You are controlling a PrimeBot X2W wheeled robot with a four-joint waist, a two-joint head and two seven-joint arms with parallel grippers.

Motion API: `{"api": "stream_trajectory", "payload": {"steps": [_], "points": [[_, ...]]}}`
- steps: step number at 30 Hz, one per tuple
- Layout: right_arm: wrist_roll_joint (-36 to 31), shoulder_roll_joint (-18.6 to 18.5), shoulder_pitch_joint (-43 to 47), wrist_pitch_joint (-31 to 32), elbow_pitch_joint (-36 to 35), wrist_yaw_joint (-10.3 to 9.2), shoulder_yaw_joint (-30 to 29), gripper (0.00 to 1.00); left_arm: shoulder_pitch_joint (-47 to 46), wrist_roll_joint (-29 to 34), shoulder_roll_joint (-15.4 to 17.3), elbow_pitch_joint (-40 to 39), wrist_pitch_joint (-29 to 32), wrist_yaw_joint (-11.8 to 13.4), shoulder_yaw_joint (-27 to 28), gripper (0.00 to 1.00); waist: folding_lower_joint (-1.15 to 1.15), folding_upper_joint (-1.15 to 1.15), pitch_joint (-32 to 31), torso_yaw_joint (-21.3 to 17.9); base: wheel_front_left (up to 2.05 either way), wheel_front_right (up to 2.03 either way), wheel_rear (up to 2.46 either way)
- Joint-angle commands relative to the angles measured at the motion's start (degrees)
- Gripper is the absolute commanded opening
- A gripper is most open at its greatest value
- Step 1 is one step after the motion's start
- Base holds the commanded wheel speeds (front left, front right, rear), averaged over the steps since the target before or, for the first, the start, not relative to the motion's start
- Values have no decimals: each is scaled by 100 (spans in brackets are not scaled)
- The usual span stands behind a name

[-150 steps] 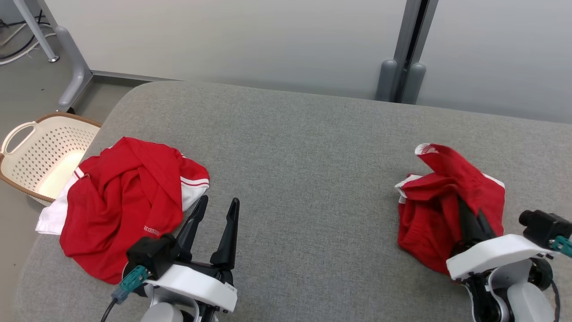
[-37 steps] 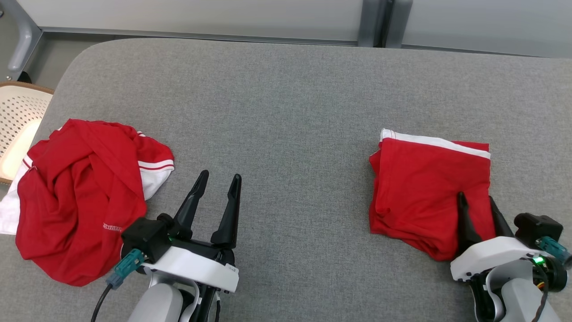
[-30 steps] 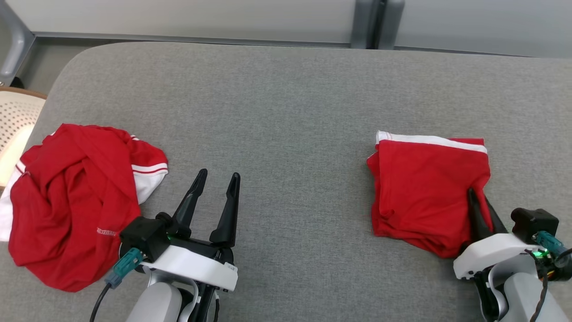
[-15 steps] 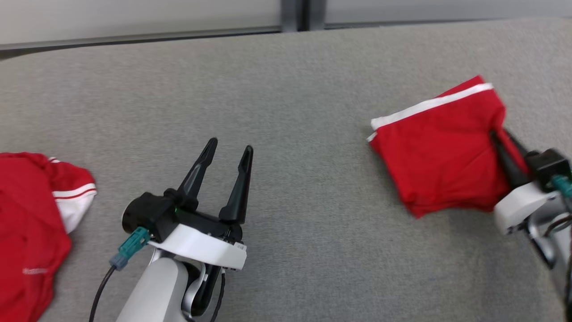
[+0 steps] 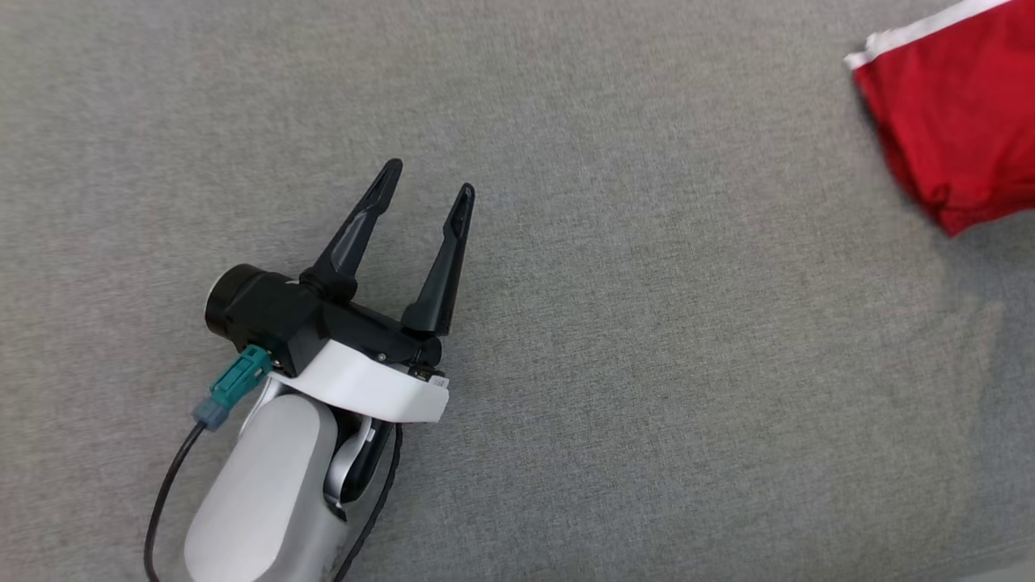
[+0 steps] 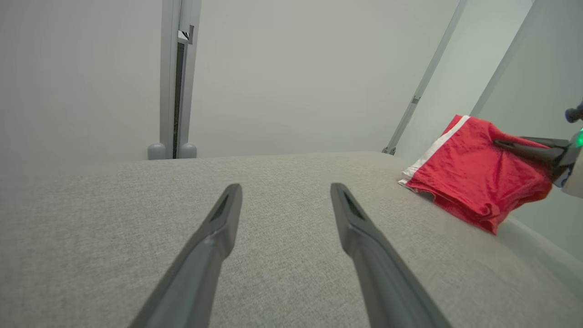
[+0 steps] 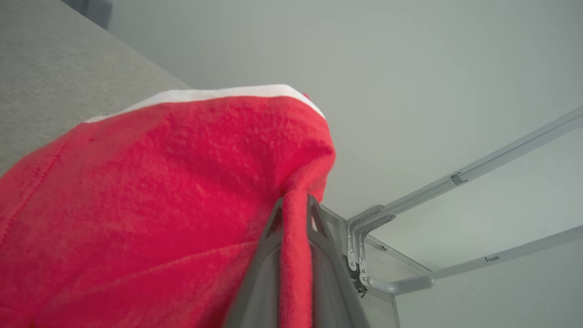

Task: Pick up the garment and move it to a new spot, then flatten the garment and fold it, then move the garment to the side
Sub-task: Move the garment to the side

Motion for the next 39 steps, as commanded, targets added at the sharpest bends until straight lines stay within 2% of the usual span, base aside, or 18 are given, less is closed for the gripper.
{"api": "stream_trajectory", "payload": {"steps": [1, 12, 13, 14, 15, 16, 23, 29, 39], "points": [[-23, -24, -63, -36, 14, -11, -25, 0, -102, -29, 49, -21, -10, -18, 5, 100, 0, 0, 215, -129, 0, 0, 0], [-244, -40, -306, -84, 541, -11, -576, 0, -226, -131, 135, -32, -5, -14, -10, 100, 0, 0, 425, -11, 0, 0, 0], [-255, -26, -313, -94, 574, -11, -600, 9, -222, -140, 132, -27, -5, -14, 3, 100, 0, 0, 418, 1, 0, 0, 0], [-269, -21, -338, -105, 582, -11, -635, 9, -218, -151, 129, -20, -5, -14, 14, 100, 0, 0, 407, 12, 0, 0, 0], [-282, -12, -361, -115, 582, -11, -676, 62, -214, -152, 125, -10, -6, -15, 22, 100, 0, 0, 391, 21, 0, 0, 0], [-263, 17, -354, -121, 603, -11, -714, 100, -208, -140, 118, 4, -6, -14, 28, 100, 0, 0, 368, 32, 0, 0, 0], [-368, 261, -303, -156, 297, -11, -967, 100, -35, -233, 0, 123, -7, -15, 51, 100, 0, 0, -153, 183, 0, 0, 0], [-205, 892, 113, -151, -611, -11, -1134, 100, 248, -285, -62, 180, -8, -15, 210, 100, 0, 0, -752, 400, 0, 0, 0], [83, 1793, 1530, -151, -1641, -11, -1066, 100, 905, -471, -99, 219, -7, -15, 473, 100, 0, 0, -1822, 1002, 0, 0, 0]]}}
